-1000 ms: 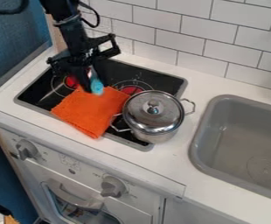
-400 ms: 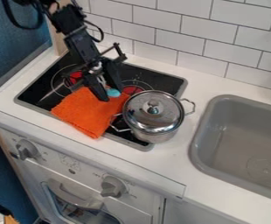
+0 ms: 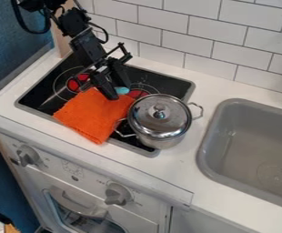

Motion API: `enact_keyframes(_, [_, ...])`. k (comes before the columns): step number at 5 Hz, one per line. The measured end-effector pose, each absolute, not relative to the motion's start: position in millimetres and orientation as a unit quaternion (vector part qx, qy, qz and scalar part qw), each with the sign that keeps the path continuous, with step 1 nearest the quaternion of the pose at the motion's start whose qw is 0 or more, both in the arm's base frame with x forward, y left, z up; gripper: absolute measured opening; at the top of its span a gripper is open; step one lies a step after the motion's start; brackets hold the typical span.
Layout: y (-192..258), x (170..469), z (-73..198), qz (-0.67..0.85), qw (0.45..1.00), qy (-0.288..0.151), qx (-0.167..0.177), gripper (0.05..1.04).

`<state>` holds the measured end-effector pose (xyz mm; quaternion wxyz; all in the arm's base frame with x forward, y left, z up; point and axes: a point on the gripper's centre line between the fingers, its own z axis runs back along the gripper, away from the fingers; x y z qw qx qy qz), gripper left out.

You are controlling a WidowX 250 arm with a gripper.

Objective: Move the blue spatula to the top of the orange cloth

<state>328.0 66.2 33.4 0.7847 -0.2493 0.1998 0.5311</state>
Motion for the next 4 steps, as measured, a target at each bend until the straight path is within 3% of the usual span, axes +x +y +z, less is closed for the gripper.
enact_keyframes(4, [106, 369, 34, 0.589, 0.752, 0.145, -0.258, 0.342])
